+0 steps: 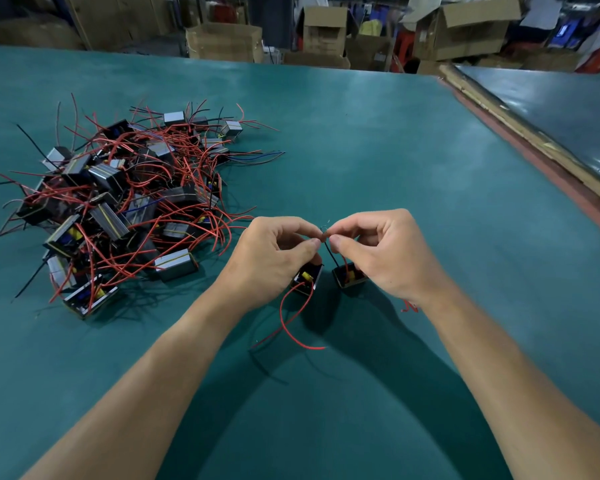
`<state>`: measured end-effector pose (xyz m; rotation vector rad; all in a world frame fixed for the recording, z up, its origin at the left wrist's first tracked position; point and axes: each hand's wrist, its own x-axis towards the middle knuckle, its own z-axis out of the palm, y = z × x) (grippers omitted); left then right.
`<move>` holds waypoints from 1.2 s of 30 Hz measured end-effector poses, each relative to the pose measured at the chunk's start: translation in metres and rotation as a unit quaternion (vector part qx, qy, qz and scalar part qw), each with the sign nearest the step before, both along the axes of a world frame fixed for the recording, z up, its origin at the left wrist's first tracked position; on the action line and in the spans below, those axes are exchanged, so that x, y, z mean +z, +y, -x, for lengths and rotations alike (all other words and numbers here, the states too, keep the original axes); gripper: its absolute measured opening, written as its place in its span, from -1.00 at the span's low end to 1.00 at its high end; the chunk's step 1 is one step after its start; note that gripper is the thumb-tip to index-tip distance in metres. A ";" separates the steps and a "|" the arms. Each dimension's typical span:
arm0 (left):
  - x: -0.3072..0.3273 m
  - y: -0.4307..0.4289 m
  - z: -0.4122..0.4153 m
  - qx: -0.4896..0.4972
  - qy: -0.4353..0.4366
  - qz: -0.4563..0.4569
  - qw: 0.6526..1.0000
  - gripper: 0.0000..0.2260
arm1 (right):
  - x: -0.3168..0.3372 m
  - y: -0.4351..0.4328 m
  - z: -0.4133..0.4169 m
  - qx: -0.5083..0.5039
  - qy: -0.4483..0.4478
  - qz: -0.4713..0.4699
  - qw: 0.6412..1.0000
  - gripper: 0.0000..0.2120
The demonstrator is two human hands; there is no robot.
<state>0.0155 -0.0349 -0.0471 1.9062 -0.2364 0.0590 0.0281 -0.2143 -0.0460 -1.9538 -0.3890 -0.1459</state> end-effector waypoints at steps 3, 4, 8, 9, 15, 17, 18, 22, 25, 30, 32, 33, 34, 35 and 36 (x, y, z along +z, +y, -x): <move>0.001 -0.001 0.001 -0.003 -0.009 0.005 1.000 -0.88 | -0.001 0.002 -0.001 -0.006 0.004 -0.026 1.000 -0.85; 0.001 -0.001 0.001 -0.004 -0.011 0.009 1.000 -0.87 | -0.001 0.003 -0.001 -0.005 0.005 -0.032 0.999 -0.85; 0.000 0.000 0.000 -0.013 -0.008 0.036 0.999 -0.86 | -0.002 0.005 0.000 0.006 0.008 -0.041 0.999 -0.86; 0.000 0.000 0.000 -0.018 -0.005 0.044 0.999 -0.87 | -0.002 0.006 0.001 0.005 0.006 -0.043 0.999 -0.86; 0.000 -0.001 -0.001 -0.018 0.015 0.069 0.997 -0.90 | -0.001 0.006 0.001 0.004 0.008 -0.071 0.997 -0.84; 0.000 -0.001 -0.001 -0.016 0.022 0.076 0.997 -0.93 | -0.002 0.006 0.001 0.006 0.010 -0.077 0.997 -0.84; 0.000 -0.001 -0.001 -0.016 0.023 0.080 0.996 -0.93 | -0.002 0.006 0.001 0.006 0.009 -0.078 0.997 -0.84; 0.000 0.000 0.000 -0.017 0.020 0.079 0.997 -0.92 | -0.003 0.007 0.000 0.004 0.004 -0.074 0.997 -0.85; -0.001 0.000 0.000 -0.020 0.015 0.076 0.997 -0.91 | -0.003 0.007 0.001 0.005 0.004 -0.076 0.997 -0.85; -0.002 0.000 -0.001 -0.026 0.011 0.070 0.997 -0.83 | -0.003 0.008 0.001 0.007 -0.003 -0.083 0.997 -0.84; -0.002 0.000 -0.001 -0.027 0.013 0.071 0.997 -0.82 | -0.003 0.007 0.001 0.008 -0.004 -0.078 0.997 -0.85; -0.001 0.000 -0.001 -0.028 0.014 0.071 0.997 -0.82 | -0.003 0.007 0.001 0.009 -0.005 -0.072 0.997 -0.85; -0.001 0.000 -0.001 -0.030 0.016 0.070 0.997 -0.82 | -0.003 0.006 0.001 0.012 -0.006 -0.066 0.998 -0.83; -0.001 0.000 -0.001 -0.032 0.017 0.069 0.997 -0.82 | -0.003 0.006 0.001 0.015 -0.007 -0.062 0.998 -0.82; -0.001 0.000 -0.002 -0.034 0.018 0.068 0.997 -0.83 | -0.003 0.006 0.001 0.019 -0.008 -0.059 0.998 -0.81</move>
